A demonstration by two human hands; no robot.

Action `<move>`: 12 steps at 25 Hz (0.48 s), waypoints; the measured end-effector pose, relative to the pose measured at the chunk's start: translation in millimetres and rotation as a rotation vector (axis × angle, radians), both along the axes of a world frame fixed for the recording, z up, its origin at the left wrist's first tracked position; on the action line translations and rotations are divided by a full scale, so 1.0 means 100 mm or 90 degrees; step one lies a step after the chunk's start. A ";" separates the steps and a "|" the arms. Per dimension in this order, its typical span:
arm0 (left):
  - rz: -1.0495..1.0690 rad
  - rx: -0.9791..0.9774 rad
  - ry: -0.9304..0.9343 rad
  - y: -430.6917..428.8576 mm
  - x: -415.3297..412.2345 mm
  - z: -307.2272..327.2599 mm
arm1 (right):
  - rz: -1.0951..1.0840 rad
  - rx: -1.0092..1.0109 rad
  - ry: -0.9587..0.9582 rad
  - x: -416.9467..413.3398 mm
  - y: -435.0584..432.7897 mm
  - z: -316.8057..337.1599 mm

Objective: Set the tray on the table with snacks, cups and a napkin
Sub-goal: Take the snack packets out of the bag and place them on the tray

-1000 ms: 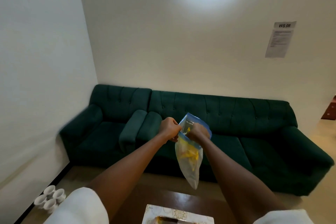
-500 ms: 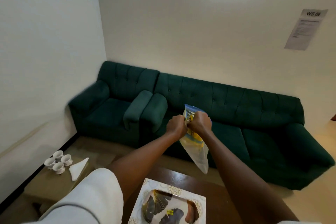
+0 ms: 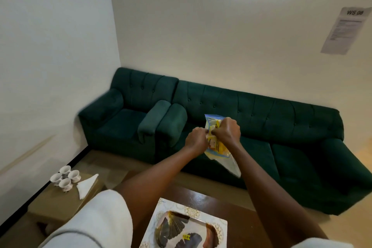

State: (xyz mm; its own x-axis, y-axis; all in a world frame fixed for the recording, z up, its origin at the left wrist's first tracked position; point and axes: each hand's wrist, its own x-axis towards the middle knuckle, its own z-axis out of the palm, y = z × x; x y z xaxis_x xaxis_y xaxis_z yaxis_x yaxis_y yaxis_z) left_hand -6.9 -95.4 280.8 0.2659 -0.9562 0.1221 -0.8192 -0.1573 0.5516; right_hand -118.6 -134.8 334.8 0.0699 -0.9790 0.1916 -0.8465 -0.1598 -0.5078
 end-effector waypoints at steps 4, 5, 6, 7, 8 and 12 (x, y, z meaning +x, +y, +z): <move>0.092 0.000 0.099 -0.27 0.19 0.09 | 0.058 -0.051 0.036 0.04 0.07 -0.18; 0.096 0.008 0.100 -0.35 0.26 0.10 | 0.072 -0.079 0.032 0.02 0.07 -0.19; 0.100 0.030 0.089 -0.40 0.32 0.12 | 0.087 -0.109 0.026 0.01 0.07 -0.20; 0.106 0.049 0.074 -0.41 0.35 0.14 | 0.105 -0.136 0.012 0.00 0.10 -0.20; 0.108 0.063 0.066 -0.41 0.39 0.15 | 0.113 -0.155 -0.021 0.01 0.10 -0.17; 0.113 0.109 0.103 -0.34 0.45 0.06 | 0.002 -0.122 -0.273 -0.04 0.03 -0.08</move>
State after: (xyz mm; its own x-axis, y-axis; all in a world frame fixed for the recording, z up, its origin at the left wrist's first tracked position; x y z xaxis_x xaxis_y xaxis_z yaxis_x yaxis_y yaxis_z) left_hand 37.9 -129.8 286.7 0.4340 -0.8958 -0.0953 -0.6739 -0.3931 0.6255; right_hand -122.1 -132.1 327.2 -0.0524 -0.9229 0.3815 -0.5662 -0.2872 -0.7726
